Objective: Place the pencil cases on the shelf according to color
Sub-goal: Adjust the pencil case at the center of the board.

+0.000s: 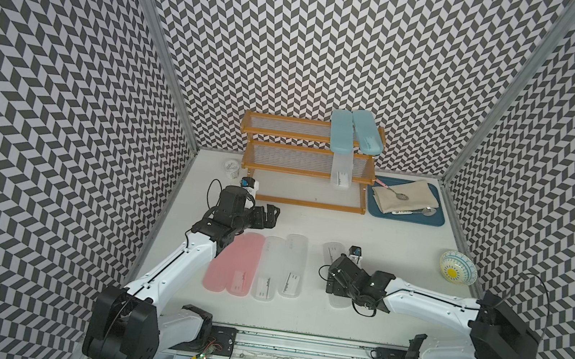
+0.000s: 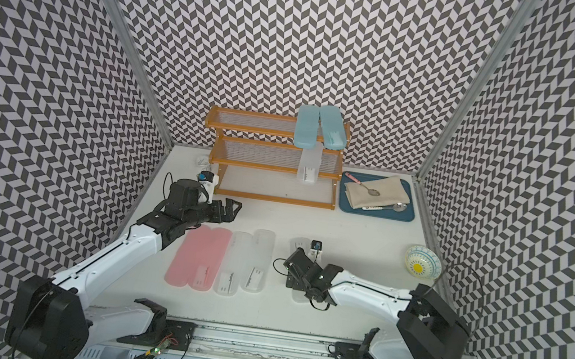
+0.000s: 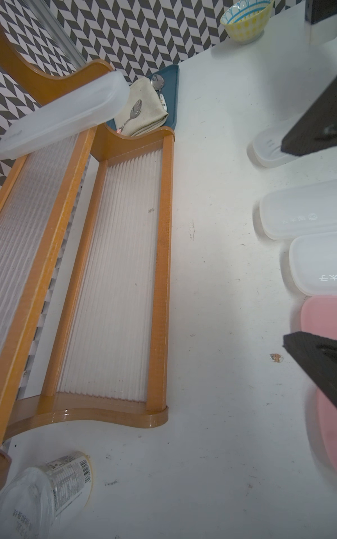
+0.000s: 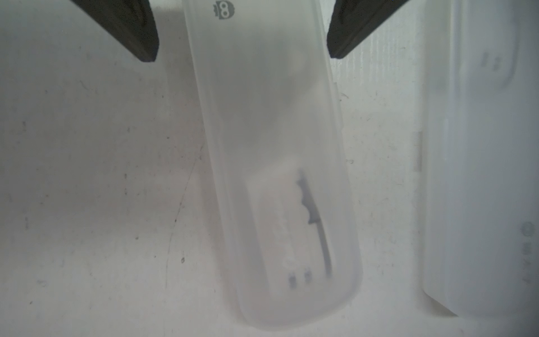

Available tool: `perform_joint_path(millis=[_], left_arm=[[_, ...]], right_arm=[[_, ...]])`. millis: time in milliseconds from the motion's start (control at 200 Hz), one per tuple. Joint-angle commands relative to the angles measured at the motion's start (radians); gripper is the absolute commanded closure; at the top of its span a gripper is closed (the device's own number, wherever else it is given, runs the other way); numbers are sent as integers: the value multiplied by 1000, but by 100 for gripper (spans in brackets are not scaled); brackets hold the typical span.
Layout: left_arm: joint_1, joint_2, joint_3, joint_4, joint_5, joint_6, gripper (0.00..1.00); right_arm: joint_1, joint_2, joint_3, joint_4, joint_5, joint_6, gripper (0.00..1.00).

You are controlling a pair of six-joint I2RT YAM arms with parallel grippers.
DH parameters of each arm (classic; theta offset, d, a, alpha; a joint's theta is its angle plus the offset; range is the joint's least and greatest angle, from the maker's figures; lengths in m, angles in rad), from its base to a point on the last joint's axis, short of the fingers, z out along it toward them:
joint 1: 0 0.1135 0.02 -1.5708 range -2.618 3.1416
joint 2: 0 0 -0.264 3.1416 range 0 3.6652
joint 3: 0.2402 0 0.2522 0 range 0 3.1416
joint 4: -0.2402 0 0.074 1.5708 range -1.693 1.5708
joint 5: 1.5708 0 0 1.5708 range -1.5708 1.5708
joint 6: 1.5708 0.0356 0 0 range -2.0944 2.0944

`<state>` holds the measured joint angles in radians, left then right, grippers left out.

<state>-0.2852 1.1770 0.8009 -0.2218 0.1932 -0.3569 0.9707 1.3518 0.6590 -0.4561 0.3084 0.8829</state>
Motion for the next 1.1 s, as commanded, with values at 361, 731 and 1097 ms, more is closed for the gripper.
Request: perform_joint_path(millis=[361, 731, 1097], left_arm=[[10, -33, 6, 7, 26, -1, 1], [12, -30, 7, 10, 36, -4, 0], [16, -53, -2, 32, 54, -7, 1]], right_arm=[[2, 34, 35, -9, 10, -30, 0], [3, 205, 137, 68, -7, -94, 4], [41, -20, 12, 26, -18, -33, 0]])
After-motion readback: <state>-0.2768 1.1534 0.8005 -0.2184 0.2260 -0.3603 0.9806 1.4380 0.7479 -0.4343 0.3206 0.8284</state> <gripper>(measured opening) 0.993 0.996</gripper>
